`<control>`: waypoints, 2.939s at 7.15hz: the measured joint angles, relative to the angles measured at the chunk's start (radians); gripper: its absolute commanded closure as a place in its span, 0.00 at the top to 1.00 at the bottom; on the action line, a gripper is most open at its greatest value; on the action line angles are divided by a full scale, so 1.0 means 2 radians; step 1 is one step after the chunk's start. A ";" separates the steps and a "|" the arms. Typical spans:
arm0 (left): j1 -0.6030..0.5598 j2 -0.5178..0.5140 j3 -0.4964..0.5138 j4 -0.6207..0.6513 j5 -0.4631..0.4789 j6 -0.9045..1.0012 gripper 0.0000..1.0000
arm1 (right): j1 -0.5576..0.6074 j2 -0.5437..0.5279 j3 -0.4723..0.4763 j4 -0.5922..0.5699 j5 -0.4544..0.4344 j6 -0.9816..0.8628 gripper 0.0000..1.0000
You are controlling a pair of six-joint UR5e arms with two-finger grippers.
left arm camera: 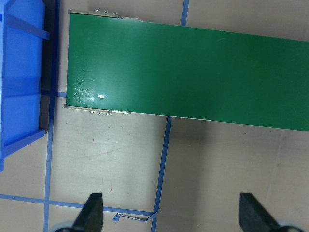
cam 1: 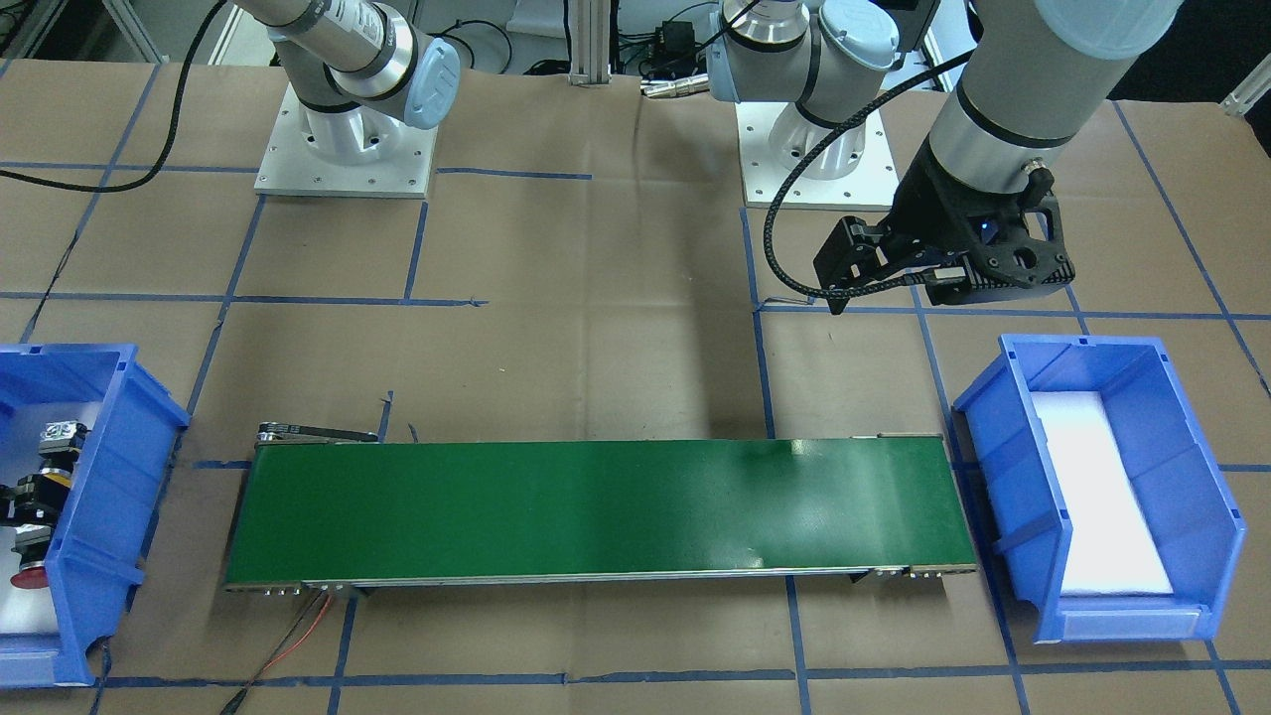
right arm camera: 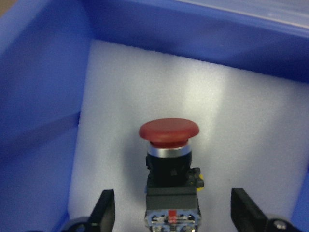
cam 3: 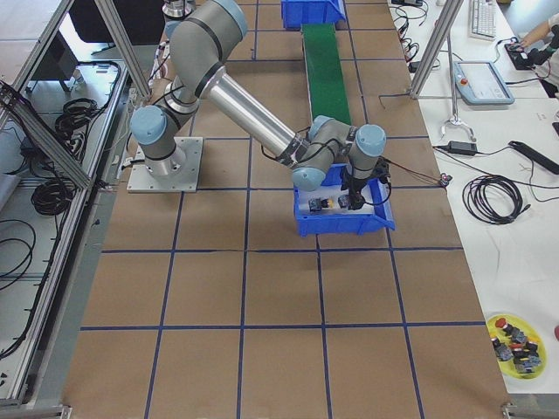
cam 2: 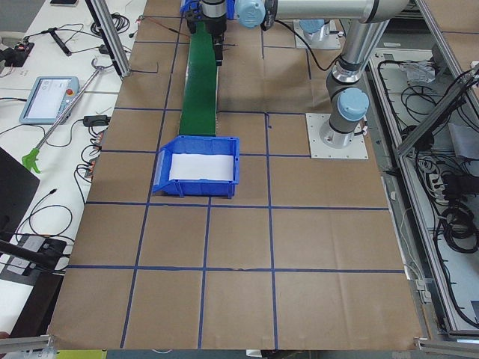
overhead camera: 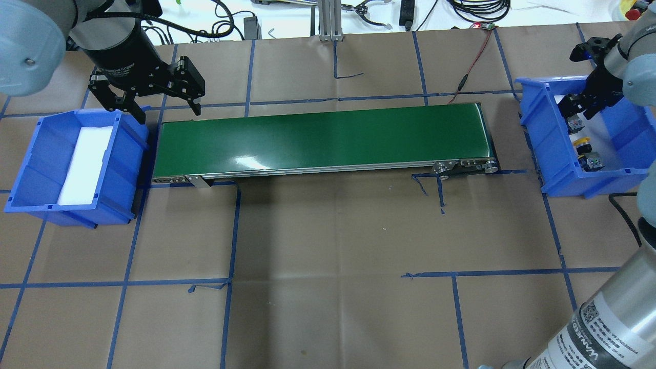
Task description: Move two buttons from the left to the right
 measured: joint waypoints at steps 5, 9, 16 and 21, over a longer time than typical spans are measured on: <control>0.000 0.000 0.000 0.000 0.000 0.000 1.00 | 0.012 -0.094 -0.017 0.066 0.023 0.003 1.00; 0.000 0.000 -0.002 0.000 0.000 0.000 1.00 | 0.063 -0.231 0.010 0.161 0.046 0.004 1.00; 0.000 -0.001 -0.002 0.000 0.000 0.000 1.00 | 0.263 -0.293 0.031 0.221 -0.026 0.441 1.00; 0.000 -0.001 -0.002 0.000 0.000 0.000 1.00 | 0.272 -0.300 0.034 0.218 -0.043 0.476 1.00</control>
